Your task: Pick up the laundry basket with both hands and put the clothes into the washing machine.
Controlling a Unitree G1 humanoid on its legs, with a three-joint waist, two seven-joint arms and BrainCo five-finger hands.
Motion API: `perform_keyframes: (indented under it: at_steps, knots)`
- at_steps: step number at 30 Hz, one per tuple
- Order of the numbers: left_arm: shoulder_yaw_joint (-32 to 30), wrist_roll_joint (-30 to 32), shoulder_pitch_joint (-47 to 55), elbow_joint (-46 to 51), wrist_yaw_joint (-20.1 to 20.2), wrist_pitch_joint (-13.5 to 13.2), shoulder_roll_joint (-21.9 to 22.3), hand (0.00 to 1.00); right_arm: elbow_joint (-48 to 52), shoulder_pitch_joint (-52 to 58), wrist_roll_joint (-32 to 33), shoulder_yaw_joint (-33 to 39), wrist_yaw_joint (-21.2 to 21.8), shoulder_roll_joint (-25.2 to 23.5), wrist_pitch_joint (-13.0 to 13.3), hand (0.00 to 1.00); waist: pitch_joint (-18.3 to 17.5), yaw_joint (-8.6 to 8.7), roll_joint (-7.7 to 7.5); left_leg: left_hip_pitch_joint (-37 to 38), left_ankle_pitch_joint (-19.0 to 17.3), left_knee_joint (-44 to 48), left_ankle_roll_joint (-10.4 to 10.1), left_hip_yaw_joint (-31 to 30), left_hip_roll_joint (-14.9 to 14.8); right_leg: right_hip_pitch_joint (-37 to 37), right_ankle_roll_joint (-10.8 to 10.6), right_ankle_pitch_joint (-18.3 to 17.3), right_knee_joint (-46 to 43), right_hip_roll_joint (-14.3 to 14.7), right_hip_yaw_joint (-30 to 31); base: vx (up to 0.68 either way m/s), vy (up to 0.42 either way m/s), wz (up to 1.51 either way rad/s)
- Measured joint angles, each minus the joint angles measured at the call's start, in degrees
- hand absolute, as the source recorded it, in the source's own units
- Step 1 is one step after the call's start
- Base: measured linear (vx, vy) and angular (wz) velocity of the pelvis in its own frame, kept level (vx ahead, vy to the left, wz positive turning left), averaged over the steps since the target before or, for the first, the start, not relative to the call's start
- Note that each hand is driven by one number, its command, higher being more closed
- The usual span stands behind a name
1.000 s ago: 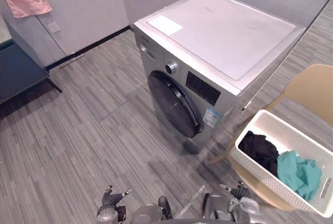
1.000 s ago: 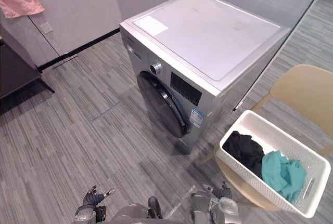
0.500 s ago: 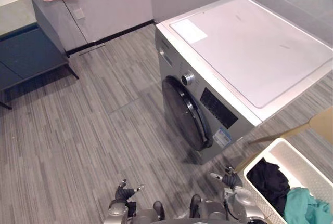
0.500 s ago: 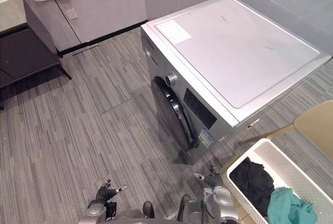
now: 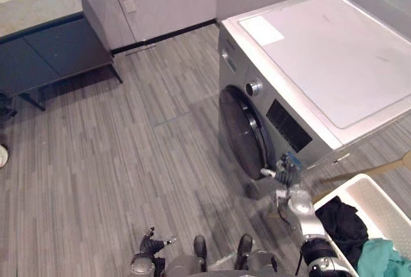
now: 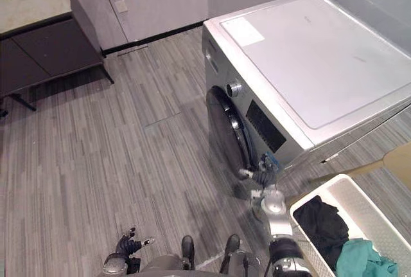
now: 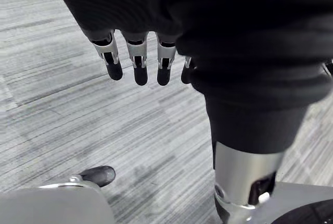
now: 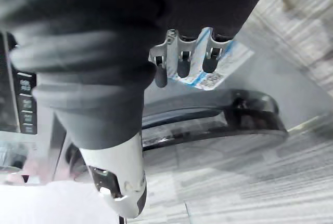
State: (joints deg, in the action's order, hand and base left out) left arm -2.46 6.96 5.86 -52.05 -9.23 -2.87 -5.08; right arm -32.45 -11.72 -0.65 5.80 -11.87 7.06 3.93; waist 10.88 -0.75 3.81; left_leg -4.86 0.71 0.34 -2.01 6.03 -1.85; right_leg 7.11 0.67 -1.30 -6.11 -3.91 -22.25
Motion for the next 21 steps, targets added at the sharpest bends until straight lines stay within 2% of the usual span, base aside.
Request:
perform_keyframes:
  at_steps: [3, 7, 9, 10, 11, 15, 17, 21]
  knots:
    - [0.3, -0.2, 0.0, 0.0, -0.9, -0.1, 0.2, 0.0, 0.0, -3.6, 0.1, 0.0, -1.6, 1.6, -0.1, 0.0, 1.7, -0.26, 1.63, -3.4, 0.2, 1.5, -0.2, -0.8, 0.3, 3.3, -0.1, 0.0, -2.7, -0.9, -0.4, -0.2, 0.019, 0.12]
    - [0.6, -1.1, -0.5, 0.2, -0.9, -0.2, 0.3, 0.0, -2.0, -10.1, 1.4, -0.5, -1.9, 4.2, -0.1, 0.0, 3.7, -0.41, 2.7, -8.0, 0.1, 2.4, -0.2, -0.9, 0.5, 8.3, 0.4, -0.4, -5.4, -1.9, -0.5, -0.16, -0.005, 0.07]
    - [0.6, -2.3, -1.5, 0.3, -0.9, -0.3, 0.2, 0.0, -3.7, -13.9, 3.2, -1.9, -1.8, 6.8, -0.4, 0.0, 5.4, -0.82, 2.77, -9.0, 0.5, 2.1, -0.7, -0.9, 0.8, 10.5, 0.6, -0.5, -7.6, -2.7, -0.6, -0.08, -0.03, 0.12]
    - [0.6, -2.6, -2.4, 0.4, -0.9, -0.3, 0.2, 0.0, -4.5, -16.2, 3.7, -2.3, -1.8, 8.6, -0.4, 0.0, 6.5, -1.76, 2.8, -9.8, 0.7, 2.3, -0.9, -0.9, 1.0, 11.7, 1.0, -1.0, -9.1, -3.3, -0.8, -0.1, -0.058, 0.17]
    - [0.8, -3.2, -2.7, 1.2, -0.9, -0.7, 0.2, 0.0, -4.6, -18.0, 4.9, -2.6, -1.6, 9.9, -0.5, 0.0, 6.9, -1.93, 2.83, -11.2, 1.3, 2.5, -0.7, -0.9, 1.0, 13.4, 1.4, -1.5, -10.5, -3.8, -1.3, -0.08, -0.058, 0.22]
    - [0.9, -5.3, -3.0, 3.1, -0.9, -1.7, 0.2, 0.0, -5.5, -23.9, 7.4, -3.7, -1.8, 12.0, -0.5, 0.0, 9.3, -2.11, 2.86, -13.8, 3.9, 2.4, 0.2, -1.2, 1.2, 17.1, 2.0, -3.6, -15.1, -5.7, -2.8, -0.06, -0.07, 0.28]
    - [1.2, -6.0, -3.4, 3.6, -0.9, -2.0, 0.2, 0.0, -6.8, -26.4, 9.1, -3.7, -1.9, 13.4, -0.5, 0.0, 9.9, -2.95, 2.98, -15.3, 5.4, 1.8, 0.3, -1.6, 1.9, 19.9, 2.2, -4.7, -17.9, -7.1, -3.1, -0.03, -0.065, 0.22]
    - [2.2, -6.9, -3.7, 5.6, -1.0, -2.6, 0.2, 0.0, -7.5, -29.9, 11.6, -3.9, -1.9, 15.0, -0.6, 0.0, 11.4, -3.36, 3.48, -17.2, 6.2, 1.7, 0.5, -3.1, 2.7, 21.9, 2.8, -5.6, -20.6, -8.7, -4.7, -0.02, -0.058, 0.26]
